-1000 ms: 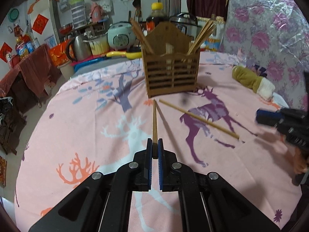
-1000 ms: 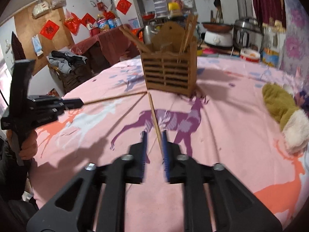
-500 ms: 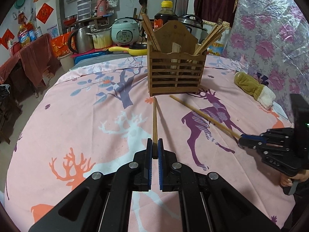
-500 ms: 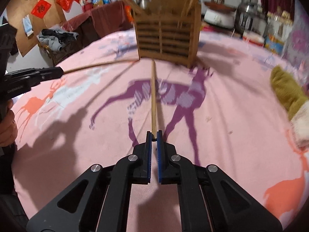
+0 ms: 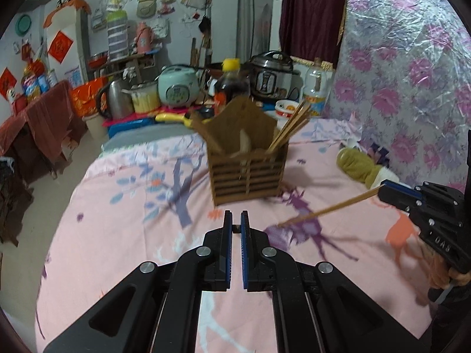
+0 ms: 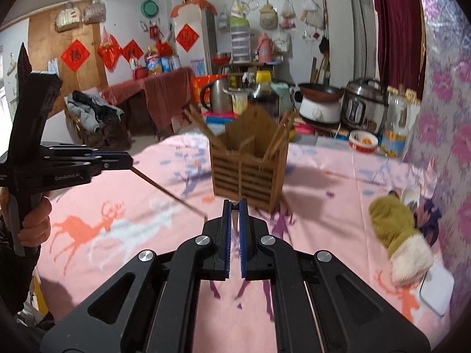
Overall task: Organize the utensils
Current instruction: 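Lift the left tool's chopstick into the holder while the right tool inserts its own, then open the left tool in the holder while the right tool releases its chopstick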
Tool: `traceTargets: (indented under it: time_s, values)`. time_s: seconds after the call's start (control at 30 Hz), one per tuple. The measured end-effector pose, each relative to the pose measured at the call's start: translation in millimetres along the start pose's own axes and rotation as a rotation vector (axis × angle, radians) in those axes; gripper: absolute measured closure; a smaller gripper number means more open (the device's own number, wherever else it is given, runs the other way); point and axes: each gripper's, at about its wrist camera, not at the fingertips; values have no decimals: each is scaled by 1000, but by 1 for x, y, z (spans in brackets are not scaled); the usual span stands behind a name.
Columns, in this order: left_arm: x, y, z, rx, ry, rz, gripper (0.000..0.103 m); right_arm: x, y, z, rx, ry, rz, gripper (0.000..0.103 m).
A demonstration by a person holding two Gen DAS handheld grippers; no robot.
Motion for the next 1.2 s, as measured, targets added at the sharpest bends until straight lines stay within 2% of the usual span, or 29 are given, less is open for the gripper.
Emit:
traceTargets:
  time_s: [0.3, 0.53, 0.7, 0.83, 1.0, 1.07, 1.1, 1.13, 1.2]
  values:
    - [25, 0, -57, 21, -13, -3, 97, 2, 4, -42, 59, 17, 19, 97]
    - [40, 27, -103, 131, -8, 20, 97, 18, 13, -77, 158, -32, 22, 97]
    - [51, 36, -133, 211, -5, 13, 97, 28, 14, -105, 229, -49, 74, 97]
    - [49, 21, -148, 242, 24, -10, 97, 35, -4, -116, 232, -66, 112, 97]
    - [35, -29, -146, 194, 65, -19, 97, 41, -52, -108, 158, -73, 161, 97]
    - [27, -48, -139, 173, 91, -29, 87, 47, -73, -99, 109, -99, 147, 95]
    - [21, -62, -133, 149, 117, -44, 67, 52, -84, -92, 86, -130, 155, 93]
    - [16, -67, -129, 144, 133, -48, 54, 56, -88, -87, 82, -156, 162, 93]
    - [6, -70, -120, 149, 158, -48, 52, 60, -80, -79, 118, -177, 154, 92]
Point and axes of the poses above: each gripper's, at about its wrist camera, not at the fingertips, and y roughly against the way its jaws point, x to its right, z to its underside, and after that the axes turned 12 degrees about y, right-handed
